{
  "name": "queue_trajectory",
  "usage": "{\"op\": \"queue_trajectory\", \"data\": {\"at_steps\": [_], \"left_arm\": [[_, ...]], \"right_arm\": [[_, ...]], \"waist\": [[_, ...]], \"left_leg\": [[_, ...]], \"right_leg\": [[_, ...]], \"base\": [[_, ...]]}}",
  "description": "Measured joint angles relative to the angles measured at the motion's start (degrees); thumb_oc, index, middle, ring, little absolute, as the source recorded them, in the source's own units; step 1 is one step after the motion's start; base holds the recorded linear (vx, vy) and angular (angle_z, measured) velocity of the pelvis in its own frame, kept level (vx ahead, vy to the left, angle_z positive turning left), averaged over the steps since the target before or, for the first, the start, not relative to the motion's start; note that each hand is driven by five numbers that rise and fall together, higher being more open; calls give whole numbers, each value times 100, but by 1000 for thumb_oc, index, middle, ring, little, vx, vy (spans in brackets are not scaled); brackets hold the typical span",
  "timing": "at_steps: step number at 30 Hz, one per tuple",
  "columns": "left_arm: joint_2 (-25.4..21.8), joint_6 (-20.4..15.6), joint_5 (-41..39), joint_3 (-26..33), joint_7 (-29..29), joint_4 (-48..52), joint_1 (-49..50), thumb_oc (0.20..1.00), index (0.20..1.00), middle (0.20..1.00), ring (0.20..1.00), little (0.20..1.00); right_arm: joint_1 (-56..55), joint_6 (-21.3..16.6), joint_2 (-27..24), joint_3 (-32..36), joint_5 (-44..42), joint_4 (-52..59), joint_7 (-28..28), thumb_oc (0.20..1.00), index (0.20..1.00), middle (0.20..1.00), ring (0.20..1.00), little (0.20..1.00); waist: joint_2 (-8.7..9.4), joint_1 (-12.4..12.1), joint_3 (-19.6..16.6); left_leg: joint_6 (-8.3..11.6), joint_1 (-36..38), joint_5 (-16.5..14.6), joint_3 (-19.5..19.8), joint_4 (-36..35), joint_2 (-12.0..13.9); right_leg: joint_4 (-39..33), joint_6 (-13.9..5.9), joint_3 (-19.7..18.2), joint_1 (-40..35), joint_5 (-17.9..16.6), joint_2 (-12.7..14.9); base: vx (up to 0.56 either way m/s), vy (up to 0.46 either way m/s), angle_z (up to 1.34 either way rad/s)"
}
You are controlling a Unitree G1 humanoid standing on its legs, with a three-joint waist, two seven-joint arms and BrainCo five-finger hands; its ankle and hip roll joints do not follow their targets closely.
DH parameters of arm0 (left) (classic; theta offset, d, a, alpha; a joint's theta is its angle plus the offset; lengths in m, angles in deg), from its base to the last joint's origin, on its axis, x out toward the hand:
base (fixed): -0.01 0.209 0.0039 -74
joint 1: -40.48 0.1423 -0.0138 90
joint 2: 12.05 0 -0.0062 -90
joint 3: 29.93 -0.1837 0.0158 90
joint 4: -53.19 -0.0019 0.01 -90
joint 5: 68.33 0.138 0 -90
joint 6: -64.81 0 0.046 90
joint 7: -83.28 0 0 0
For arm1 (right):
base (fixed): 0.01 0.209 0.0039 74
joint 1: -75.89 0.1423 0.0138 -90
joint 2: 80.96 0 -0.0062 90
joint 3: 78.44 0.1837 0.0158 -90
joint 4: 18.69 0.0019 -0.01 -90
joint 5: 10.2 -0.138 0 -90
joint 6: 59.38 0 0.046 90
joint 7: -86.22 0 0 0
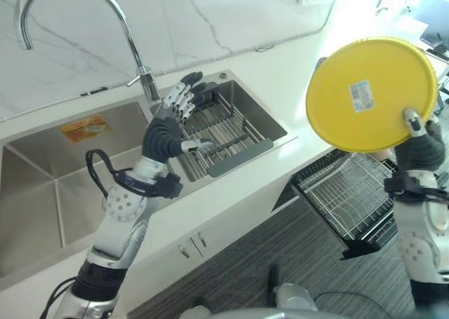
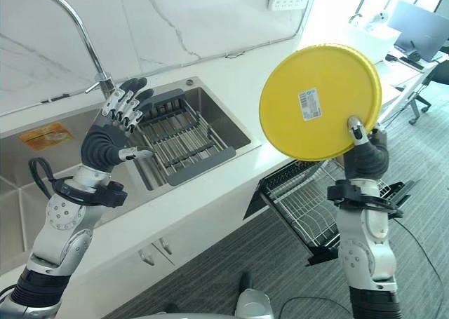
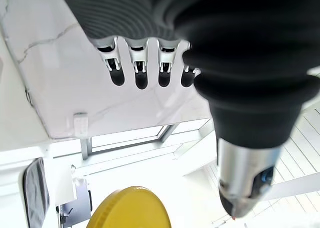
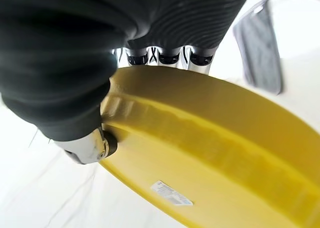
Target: Place the dishes in the dishwasher.
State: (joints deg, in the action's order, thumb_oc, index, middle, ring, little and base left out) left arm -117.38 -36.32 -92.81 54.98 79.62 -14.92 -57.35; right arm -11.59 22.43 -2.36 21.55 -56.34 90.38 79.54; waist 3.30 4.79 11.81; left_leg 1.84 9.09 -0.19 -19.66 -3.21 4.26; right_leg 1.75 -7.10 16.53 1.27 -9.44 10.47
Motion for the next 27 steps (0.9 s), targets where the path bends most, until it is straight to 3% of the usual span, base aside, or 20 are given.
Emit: {"op": "queue_trajectory", "data": {"at_steps": [2, 3, 4, 5, 7, 8, 9, 10, 11, 12, 13, 14, 16, 17, 18, 20, 21, 22, 24, 27], "left_arm": [[10, -14, 128, -8, -41, 1, -17, 1000, 1000, 1000, 1000, 1000], [115, -25, 326, -26, -114, -25, -65, 1000, 1000, 1000, 1000, 1000], [247, -26, 339, -134, -151, -51, -142, 1000, 1000, 1000, 1000, 1000], [204, -56, 408, -252, -226, -12, -163, 1000, 1000, 1000, 1000, 1000], [-223, -135, 517, -399, -271, 19, -172, 1000, 1000, 1000, 1000, 1000], [-445, -139, 545, -503, -261, 2, -177, 1000, 1000, 1000, 1000, 1000], [-576, -136, 545, -624, -253, -36, -225, 1000, 1000, 1000, 1000, 1000], [-666, -142, 558, -620, -269, -41, -223, 1000, 1000, 1000, 1000, 1000], [3, -115, 591, -699, -207, -256, -54, 1000, 1000, 1000, 1000, 1000], [256, -108, 627, -731, -188, -323, -70, 1000, 1000, 1000, 1000, 1000], [320, -130, 725, -727, -91, -310, -57, 1000, 1000, 1000, 1000, 1000], [453, -129, 771, -680, 47, -317, -57, 1000, 1000, 1000, 1000, 1000], [491, -159, 778, -630, 186, -413, 28, 1000, 1000, 1000, 1000, 1000], [559, -153, 800, -673, 184, -604, -33, 1000, 1000, 1000, 1000, 1000], [656, -150, 837, -677, 184, -668, -8, 1000, 1000, 1000, 1000, 1000], [636, -174, 969, -733, 176, -685, -20, 1000, 1000, 1000, 1000, 1000], [615, -242, 990, -731, 180, -650, 36, 1000, 1000, 1000, 1000, 1000], [444, -285, 988, -717, 180, -449, 171, 1000, 1000, 1000, 1000, 1000], [405, -287, 981, -615, 124, -407, 117, 1000, 1000, 1000, 1000, 1000], [402, -252, 982, -625, 91, -407, 0, 1000, 1000, 1000, 1000, 1000]], "right_arm": [[9, -2, 12, -138, 5, -9, -5, 200, 200, 200, 200, 200], [12, -19, 52, -166, 35, -87, -10, 200, 200, 200, 200, 200], [9, 2, 47, -176, 73, -168, -59, 200, 200, 200, 200, 200], [8, 42, 34, -185, 140, -163, -65, 200, 200, 200, 200, 200], [91, 43, 77, -289, 234, 9, 4, 200, 200, 200, 200, 200], [155, 46, 148, -390, 238, 37, 18, 200, 200, 200, 200, 200], [158, 47, 148, -417, 236, 26, 3, 200, 200, 200, 200, 200], [152, 48, 154, -454, 228, 1, -13, 200, 200, 200, 200, 200], [167, 45, -243, -412, 206, -117, -33, 200, 200, 200, 200, 200], [167, 76, -376, -326, 188, -154, -78, 200, 200, 200, 200, 200], [215, 103, -380, -281, 93, -227, -106, 200, 200, 200, 200, 200], [260, 151, -461, -273, 16, -279, -202, 200, 200, 200, 200, 200], [274, 138, -292, -386, -3, -154, -235, 200, 200, 200, 200, 200], [277, 156, -349, -451, -2, -97, -256, 200, 200, 200, 200, 200], [293, 160, -370, -433, 1, 13, -254, 200, 200, 200, 200, 200], [357, 161, -458, -529, 2, 41, -267, 200, 200, 200, 200, 200], [359, 159, -486, -527, 6, 55, -251, 200, 200, 200, 200, 200], [349, 153, -476, -548, 10, 66, -225, 200, 200, 200, 200, 200], [293, 154, -309, -585, 233, 66, -284, 200, 200, 200, 200, 200], [254, 153, -158, -703, 462, 74, -279, 200, 200, 200, 200, 200]], "waist": [[-45, -20, 8], [-163, -31, 50], [-265, -26, 61], [-298, -111, 33], [-240, -297, -24], [-171, -378, -71], [-84, -347, -148], [90, -340, -263], [-496, -286, -383], [-627, -233, -417], [-646, -199, -430], [-701, -86, -470], [-502, -161, -465], [-432, -72, -473], [-428, -61, -472], [-304, -37, -416], [-225, -83, -391], [-260, -121, -400], [-318, -26, -417], [-220, -19, -364]], "left_leg": [[-13, -3, 8, -96, -48, -21], [15, -67, 129, -237, -8, 211], [35, -118, 143, -259, 71, 388], [102, -88, 186, -350, 81, 571], [359, 6, 348, -584, 88, 869], [522, 139, 448, -644, 102, 1060], [674, 220, 522, -629, 98, 1208], [872, 316, 631, -615, 62, 1366], [788, 369, 788, -613, -62, 1991], [720, 260, 826, -605, 161, 2060], [736, 179, 723, -401, 309, 1812], [423, 116, 1095, -599, 423, 2027], [443, -79, 2352, -515, 610, 2374], [21, -304, 2853, -250, 637, 2453], [181, -447, 2716, -310, 730, 2394], [1031, -684, 1828, -403, 1030, 1747], [1011, -796, 954, -234, 1341, 1187], [760, -781, 233, -161, 1227, 425], [319, -565, -85, -652, 689, 211], [168, -421, -57, -768, 248, 186]], "right_leg": [[-244, -59, -193, -22, -94, -4], [-66, -292, -282, 14, 27, -9], [694, -174, -166, 142, 347, 133], [1223, -299, 169, 98, 538, 600], [981, -550, 521, -145, 467, 1462], [415, -598, 599, -265, 359, 1660], [204, -518, 566, -308, 215, 1638], [201, -567, 470, -338, -11, 1354], [77, -561, 610, -321, 63, 628], [-20, -384, 525, -221, 166, 403], [-73, -256, 392, -107, 110, 268], [96, -41, 294, 97, 272, 52], [123, 375, 72, 270, 440, -353], [114, 494, 173, 264, 495, -403], [42, 648, 207, 262, 512, -437], [-274, 719, 330, 133, 450, -453], [-544, 692, 313, -20, 353, -413], [-678, 664, 321, -54, 335, -466], [-702, 668, 666, -134, 343, -631], [-677, 666, 747, -80, 349, -681]], "base": [[-151, -299, -26], [-162, -439, -16], [-151, -522, -17], [-135, -565, -30], [-138, -655, -85], [-167, -686, -111], [-205, -722, -103], [-183, -671, -83], [-199, -797, -84], [-172, -685, -101], [-188, -686, -86], [-197, -530, -111], [-180, -402, -71], [-144, -278, 3], [-111, -226, 28], [-47, -155, 25], [45, -43, 17], [116, 17, 8], [107, 138, 30], [190, 321, 22]]}}
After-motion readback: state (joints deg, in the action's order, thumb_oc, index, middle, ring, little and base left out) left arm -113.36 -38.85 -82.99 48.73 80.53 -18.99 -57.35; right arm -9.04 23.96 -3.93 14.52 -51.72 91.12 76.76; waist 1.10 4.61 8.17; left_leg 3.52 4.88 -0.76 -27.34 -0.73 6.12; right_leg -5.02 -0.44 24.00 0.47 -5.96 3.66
